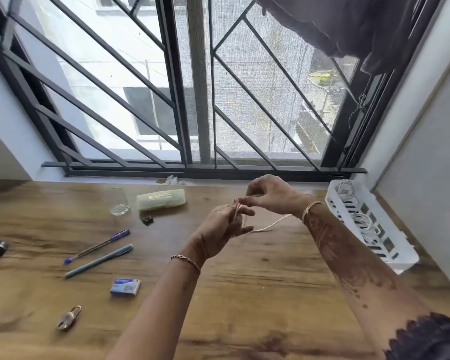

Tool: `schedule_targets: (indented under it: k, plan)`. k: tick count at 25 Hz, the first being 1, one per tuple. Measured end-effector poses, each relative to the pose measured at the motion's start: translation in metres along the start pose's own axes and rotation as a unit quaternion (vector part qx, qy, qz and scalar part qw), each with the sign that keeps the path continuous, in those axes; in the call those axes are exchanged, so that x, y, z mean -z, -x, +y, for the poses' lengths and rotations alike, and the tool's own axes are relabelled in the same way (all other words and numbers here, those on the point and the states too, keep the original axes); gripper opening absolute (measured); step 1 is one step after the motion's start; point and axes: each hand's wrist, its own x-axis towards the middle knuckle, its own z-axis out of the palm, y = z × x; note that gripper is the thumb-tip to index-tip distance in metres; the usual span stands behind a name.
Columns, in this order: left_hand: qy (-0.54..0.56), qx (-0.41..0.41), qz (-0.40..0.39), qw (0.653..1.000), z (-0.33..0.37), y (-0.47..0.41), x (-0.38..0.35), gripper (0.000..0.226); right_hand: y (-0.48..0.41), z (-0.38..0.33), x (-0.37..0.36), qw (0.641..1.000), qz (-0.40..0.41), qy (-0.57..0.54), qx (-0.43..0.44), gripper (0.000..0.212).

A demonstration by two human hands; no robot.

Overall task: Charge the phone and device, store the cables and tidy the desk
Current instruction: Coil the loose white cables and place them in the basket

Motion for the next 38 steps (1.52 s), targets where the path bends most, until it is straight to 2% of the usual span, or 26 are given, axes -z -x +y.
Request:
schedule_targets:
  k: [3, 6, 9, 11, 13, 15, 17, 19, 21, 24, 27, 29, 31, 34, 36, 38]
  plan:
    - [0.134, 0.005, -0.047, 0.990, 0.010, 0.005, 0.000, 0.039, -0.002, 0.011, -0.018, 0.996, 0.063, -0.063, -0.011, 0.037]
    - [0.262, -0.035, -0.036, 0.964, 0.019, 0.000, 0.000, 0.028, 0.005, 0.010, -0.042, 0.992, 0.083, -0.083, -0.038, 0.032]
    - [0.331, -0.038, -0.024, 0.943, 0.021, -0.007, -0.002, 0.037, 0.013, 0.004, -0.057, 0.985, 0.089, -0.123, -0.077, 0.027]
    - [0.353, -0.014, -0.036, 0.935, 0.021, -0.008, -0.004, 0.041, 0.014, 0.001, -0.056, 0.974, 0.090, -0.178, -0.106, 0.025]
    - [0.341, 0.026, -0.092, 0.935, 0.025, -0.006, -0.004, 0.042, 0.016, 0.000, -0.049, 0.956, 0.101, -0.249, -0.120, 0.025]
    - [0.316, 0.050, -0.129, 0.939, 0.027, -0.006, -0.006, 0.044, 0.018, 0.002, -0.044, 0.950, 0.110, -0.269, -0.109, 0.027]
    - [0.323, 0.034, -0.098, 0.941, 0.026, -0.009, -0.013, 0.046, 0.017, 0.003, -0.046, 0.962, 0.114, -0.222, -0.114, 0.022]
    - [0.332, -0.006, -0.018, 0.943, 0.025, -0.016, -0.022, 0.043, 0.015, 0.002, -0.052, 0.971, 0.113, -0.160, -0.134, 0.019]
    - [0.316, -0.051, 0.052, 0.946, 0.026, -0.020, -0.023, 0.043, 0.016, -0.003, -0.055, 0.978, 0.087, -0.117, -0.148, 0.017]
    - [0.248, -0.089, 0.115, 0.958, 0.031, -0.023, -0.015, 0.044, 0.021, -0.012, -0.058, 0.985, 0.019, -0.096, -0.142, 0.025]
    - [0.092, -0.124, 0.157, 0.976, 0.028, -0.025, -0.016, 0.040, 0.020, -0.016, -0.053, 0.989, 0.006, -0.030, -0.143, 0.023]
    - [-0.053, -0.157, 0.169, 0.972, 0.024, -0.026, -0.016, 0.033, 0.021, -0.018, -0.043, 0.988, -0.006, 0.015, -0.156, 0.024]
    - [-0.171, -0.157, 0.167, 0.958, 0.019, -0.027, -0.010, 0.028, 0.023, -0.021, -0.031, 0.988, -0.017, 0.048, -0.147, 0.026]
    - [-0.244, -0.124, 0.130, 0.953, 0.009, -0.028, 0.000, 0.026, 0.024, -0.025, -0.015, 0.992, -0.010, 0.042, -0.115, 0.027]
    - [-0.255, -0.118, 0.082, 0.956, 0.005, -0.026, -0.003, 0.034, 0.020, -0.022, -0.008, 0.994, 0.014, 0.020, -0.108, 0.028]
    - [-0.207, -0.103, 0.053, 0.971, 0.007, -0.021, -0.012, 0.048, 0.017, -0.017, -0.002, 0.994, 0.041, -0.015, -0.099, 0.030]
